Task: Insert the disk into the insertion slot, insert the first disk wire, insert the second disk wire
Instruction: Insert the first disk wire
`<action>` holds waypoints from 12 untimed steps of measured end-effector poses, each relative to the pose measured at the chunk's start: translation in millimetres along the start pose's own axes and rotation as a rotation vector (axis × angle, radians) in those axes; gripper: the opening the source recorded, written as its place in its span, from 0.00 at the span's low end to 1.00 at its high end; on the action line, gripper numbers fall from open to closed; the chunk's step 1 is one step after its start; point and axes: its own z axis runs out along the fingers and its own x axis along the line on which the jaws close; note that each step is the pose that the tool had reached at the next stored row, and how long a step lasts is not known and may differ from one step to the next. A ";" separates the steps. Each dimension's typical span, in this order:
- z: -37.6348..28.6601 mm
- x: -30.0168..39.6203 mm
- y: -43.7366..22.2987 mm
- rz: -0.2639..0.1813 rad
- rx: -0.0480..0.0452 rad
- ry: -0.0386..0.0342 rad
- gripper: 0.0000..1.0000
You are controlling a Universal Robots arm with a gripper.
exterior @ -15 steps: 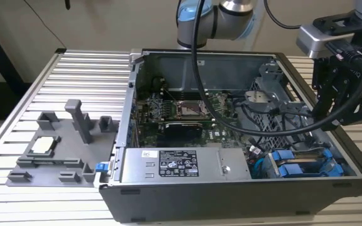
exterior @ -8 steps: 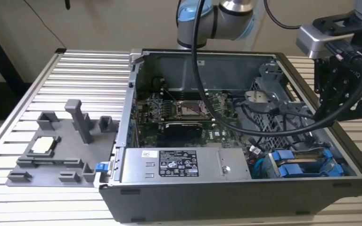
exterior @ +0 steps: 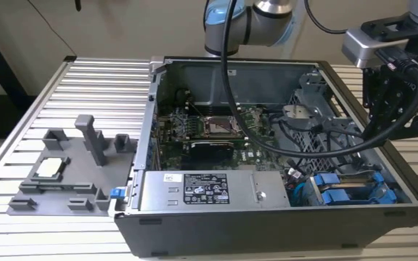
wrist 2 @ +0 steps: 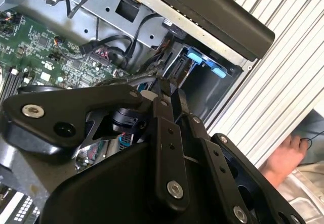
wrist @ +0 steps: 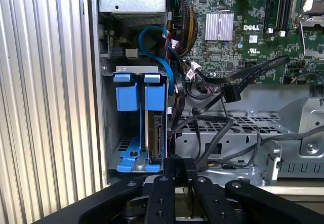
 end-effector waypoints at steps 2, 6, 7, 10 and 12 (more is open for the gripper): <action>0.1 0.0 0.0 0.000 0.0000 -0.0001 0.19; 0.3 0.0 0.1 0.000 0.0000 0.0000 0.19; 0.3 0.0 0.1 0.000 0.0000 -0.0001 0.20; 0.5 0.0 0.1 0.000 0.0008 -0.0001 0.33; 0.7 0.0 0.1 0.000 0.0031 -0.0002 0.33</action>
